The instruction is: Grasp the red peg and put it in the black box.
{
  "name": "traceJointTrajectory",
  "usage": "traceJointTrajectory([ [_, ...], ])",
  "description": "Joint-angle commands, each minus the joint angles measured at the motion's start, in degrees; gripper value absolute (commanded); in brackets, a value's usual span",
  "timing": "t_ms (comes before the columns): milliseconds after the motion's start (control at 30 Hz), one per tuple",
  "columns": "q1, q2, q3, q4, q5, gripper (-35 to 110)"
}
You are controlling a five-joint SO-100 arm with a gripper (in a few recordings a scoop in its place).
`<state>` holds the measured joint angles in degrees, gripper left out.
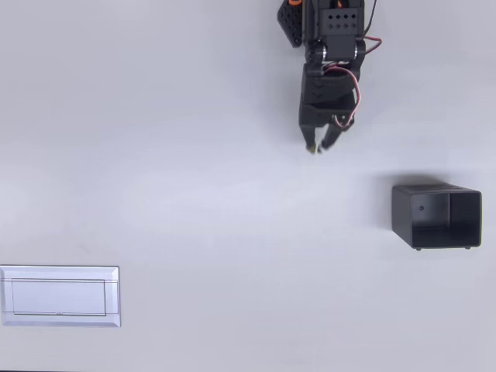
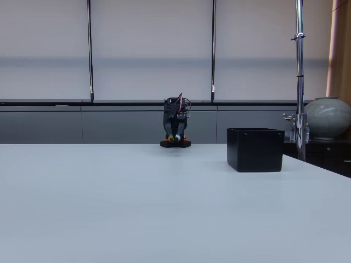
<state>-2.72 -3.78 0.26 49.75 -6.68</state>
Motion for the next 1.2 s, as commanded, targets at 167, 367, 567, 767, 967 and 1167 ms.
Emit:
traceJointTrajectory([
  [167,-0.7,-5.71,0.62,14.94,0.18,0],
  [367,0.35,-7.21,0.62,22.32,0.26,0],
  [567,0.79,-7.21,0.62,26.1,1.58,0],
  [767,0.53,-7.21,0.62,26.1,1.76,0],
  [967,0.53,-7.21,0.62,26.1,2.02,0],
  [1167,0.53,-7.21,0.62,26.1,2.02,0],
])
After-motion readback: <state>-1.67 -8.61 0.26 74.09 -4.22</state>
